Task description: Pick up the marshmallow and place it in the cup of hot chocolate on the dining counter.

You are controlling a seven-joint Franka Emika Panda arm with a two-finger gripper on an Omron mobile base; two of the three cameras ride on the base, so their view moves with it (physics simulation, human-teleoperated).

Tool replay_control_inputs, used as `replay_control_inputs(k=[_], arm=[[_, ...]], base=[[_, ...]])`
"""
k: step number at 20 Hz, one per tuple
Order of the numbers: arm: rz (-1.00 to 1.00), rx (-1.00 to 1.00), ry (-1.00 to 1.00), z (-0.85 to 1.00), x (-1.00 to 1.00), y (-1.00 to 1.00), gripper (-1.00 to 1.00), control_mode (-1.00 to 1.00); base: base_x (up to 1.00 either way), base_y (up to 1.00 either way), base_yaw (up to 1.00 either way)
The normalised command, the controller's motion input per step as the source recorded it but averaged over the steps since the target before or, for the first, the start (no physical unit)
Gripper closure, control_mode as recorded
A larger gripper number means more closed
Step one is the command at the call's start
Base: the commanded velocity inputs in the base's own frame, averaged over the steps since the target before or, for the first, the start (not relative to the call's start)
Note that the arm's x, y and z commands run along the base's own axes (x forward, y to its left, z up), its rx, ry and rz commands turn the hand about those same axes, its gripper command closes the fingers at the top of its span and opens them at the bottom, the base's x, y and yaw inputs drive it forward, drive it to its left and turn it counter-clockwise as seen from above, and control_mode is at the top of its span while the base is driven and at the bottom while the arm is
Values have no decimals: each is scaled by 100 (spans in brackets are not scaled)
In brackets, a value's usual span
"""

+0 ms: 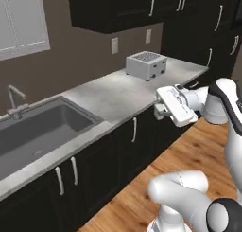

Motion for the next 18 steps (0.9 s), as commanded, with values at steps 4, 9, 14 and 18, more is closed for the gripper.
replay_control_inputs(k=[4,9,14,18], arm=[[0,0,0,0,0,0,100,100],[0,0,0,0,0,0,100,100],[0,0,0,0,0,0,100,100],[0,0,0,0,0,0,100,100]], base=[[30,-93,-59],[21,-48,-73],[12,-2,-83],[12,-5,-81]])
